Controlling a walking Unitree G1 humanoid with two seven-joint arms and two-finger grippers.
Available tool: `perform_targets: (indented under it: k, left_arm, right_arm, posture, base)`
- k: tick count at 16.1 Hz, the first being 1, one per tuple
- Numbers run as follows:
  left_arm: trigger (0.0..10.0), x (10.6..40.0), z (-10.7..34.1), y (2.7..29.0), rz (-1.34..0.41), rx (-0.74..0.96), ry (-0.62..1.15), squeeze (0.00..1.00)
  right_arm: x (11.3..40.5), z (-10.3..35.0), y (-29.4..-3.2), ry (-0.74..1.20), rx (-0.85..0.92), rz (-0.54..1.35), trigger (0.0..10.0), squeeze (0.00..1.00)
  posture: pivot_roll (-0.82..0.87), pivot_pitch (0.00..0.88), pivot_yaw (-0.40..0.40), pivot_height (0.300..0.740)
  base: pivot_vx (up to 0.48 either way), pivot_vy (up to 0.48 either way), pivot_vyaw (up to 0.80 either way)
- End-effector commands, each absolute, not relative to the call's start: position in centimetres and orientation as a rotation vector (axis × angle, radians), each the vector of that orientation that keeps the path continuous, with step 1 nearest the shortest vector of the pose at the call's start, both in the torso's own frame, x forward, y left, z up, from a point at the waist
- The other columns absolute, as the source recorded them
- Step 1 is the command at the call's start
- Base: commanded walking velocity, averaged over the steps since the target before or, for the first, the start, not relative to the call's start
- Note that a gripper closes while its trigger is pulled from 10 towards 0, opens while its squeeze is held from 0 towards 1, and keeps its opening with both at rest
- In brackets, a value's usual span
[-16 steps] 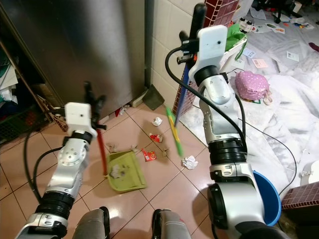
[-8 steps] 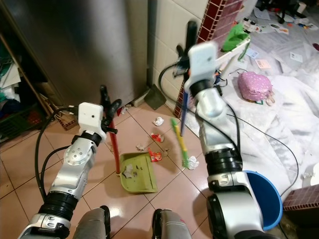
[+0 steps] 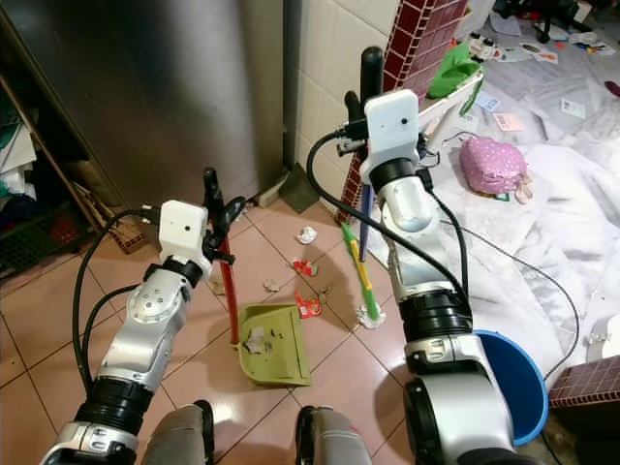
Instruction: Sweep floor
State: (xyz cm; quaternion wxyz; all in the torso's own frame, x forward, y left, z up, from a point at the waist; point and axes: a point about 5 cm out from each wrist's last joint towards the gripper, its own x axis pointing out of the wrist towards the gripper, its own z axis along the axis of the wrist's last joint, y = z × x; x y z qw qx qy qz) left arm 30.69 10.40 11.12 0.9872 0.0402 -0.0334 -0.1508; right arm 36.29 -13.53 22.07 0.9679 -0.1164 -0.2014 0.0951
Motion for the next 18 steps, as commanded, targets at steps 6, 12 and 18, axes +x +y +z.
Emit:
perform_targets:
  k: [6, 12, 18]
  left_arm:
    - [10.0, 29.6, 12.5, 9.4, -0.372, 0.048, -0.092, 0.00]
    - [10.0, 28.8, 13.0, 9.8, -0.425, 0.045, -0.088, 0.00]
    - [10.0, 28.8, 12.9, 11.2, -0.343, 0.093, -0.090, 0.00]
  right_arm:
    - [35.7, 19.0, -14.5, -0.292, -0.175, 0.124, 10.0, 0.00]
    - [35.6, 17.2, -14.9, -0.177, -0.078, 0.096, 10.0, 0.00]
    - [35.4, 14.9, -14.2, 0.025, 0.210, 0.053, 10.0, 0.00]
  posture:
    - [-0.02, 0.163, -0.081, 0.740]
    - [-0.01, 0.160, -0.065, 0.740]
    - [0.00, 0.171, -0.059, 0.740]
  base:
    - [0.000, 0.000, 0.00]
    - [0.000, 0.000, 0.00]
    - [0.000, 0.000, 0.00]
